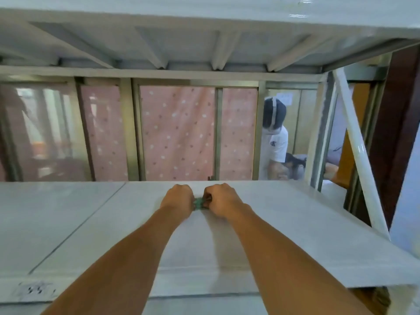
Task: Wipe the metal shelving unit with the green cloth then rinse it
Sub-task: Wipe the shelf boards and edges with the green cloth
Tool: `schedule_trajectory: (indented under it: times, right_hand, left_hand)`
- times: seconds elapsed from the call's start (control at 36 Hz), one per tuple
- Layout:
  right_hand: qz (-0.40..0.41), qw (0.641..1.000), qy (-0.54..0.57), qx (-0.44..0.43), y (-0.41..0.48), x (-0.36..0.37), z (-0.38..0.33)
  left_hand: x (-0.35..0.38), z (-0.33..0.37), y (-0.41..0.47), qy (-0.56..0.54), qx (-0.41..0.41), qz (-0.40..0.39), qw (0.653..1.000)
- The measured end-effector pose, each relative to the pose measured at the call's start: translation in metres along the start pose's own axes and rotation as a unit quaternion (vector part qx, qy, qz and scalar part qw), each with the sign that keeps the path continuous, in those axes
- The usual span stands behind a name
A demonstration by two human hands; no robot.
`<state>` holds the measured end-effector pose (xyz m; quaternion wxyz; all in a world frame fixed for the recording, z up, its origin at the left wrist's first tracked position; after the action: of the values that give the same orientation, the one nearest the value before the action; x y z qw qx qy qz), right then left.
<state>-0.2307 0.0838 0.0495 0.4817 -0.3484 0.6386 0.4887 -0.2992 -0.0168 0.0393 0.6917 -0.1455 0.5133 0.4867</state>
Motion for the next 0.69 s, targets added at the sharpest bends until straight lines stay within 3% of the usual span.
schedule_trajectory:
  times: [0.33, 0.69]
  right_hand:
    - [0.004, 0.999, 0.044, -0.02, 0.103, 0.028, 0.055]
    - [0.024, 0.998, 0.049, 0.005, 0.117, 0.032, 0.106]
  left_hand:
    - [0.039, 0.01, 0.104, 0.007, -0.02, 0.018, 1.0]
    - [0.062, 0.049, 0.127, -0.007, -0.008, 0.027, 1.0]
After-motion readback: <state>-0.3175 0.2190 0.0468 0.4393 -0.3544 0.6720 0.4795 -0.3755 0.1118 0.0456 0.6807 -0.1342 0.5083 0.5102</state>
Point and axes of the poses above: each hand's wrist, its own y-axis towards the middle knuckle, its own x-axis out of the palm, z = x × y, the point moved 10 cm from there along y, towards the middle knuckle, and after that the axes turned 13 degrees about -y, right-handed, at the moved point
